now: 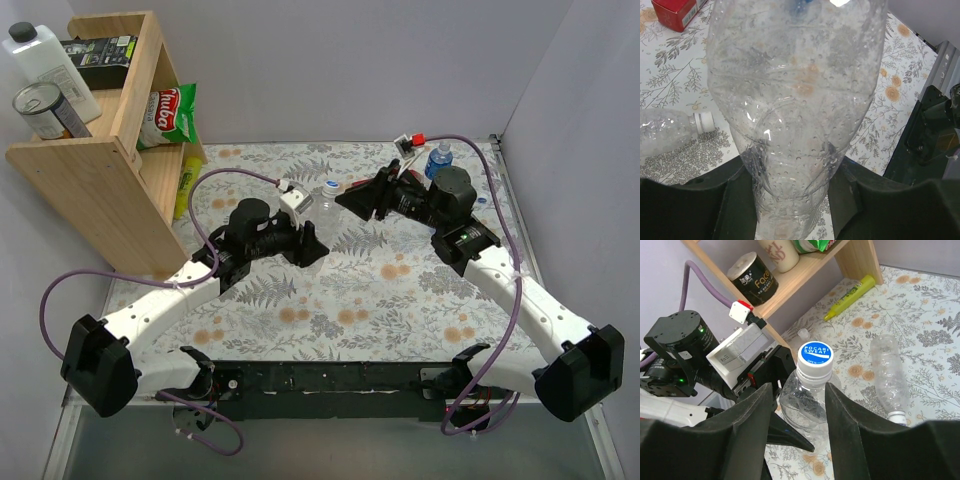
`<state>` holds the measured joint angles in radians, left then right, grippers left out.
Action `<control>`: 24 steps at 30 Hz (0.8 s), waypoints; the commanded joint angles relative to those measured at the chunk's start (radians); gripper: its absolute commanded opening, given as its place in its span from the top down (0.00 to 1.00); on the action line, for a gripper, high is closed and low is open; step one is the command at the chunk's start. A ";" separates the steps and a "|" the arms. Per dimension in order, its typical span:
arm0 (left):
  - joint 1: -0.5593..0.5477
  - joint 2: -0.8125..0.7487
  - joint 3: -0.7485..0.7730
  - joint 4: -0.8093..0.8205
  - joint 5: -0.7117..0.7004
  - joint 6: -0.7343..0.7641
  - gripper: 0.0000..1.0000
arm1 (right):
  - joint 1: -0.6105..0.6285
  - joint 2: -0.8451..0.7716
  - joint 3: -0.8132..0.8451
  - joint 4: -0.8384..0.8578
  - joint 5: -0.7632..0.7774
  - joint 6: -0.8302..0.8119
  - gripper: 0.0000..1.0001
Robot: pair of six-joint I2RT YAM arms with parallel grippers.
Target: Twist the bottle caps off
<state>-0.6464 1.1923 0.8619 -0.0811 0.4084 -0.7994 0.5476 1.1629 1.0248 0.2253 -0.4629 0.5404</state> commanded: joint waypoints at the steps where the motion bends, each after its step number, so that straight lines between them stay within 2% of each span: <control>1: -0.013 0.000 0.048 -0.012 -0.037 0.019 0.60 | 0.020 0.015 0.058 0.040 0.033 0.029 0.48; 24: -0.056 0.015 0.054 -0.029 -0.060 0.034 0.61 | 0.048 0.083 0.127 -0.058 0.112 -0.020 0.51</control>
<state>-0.6819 1.2076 0.8791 -0.1139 0.3420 -0.7891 0.5850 1.2316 1.0870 0.1673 -0.3676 0.5415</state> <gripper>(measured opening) 0.454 0.498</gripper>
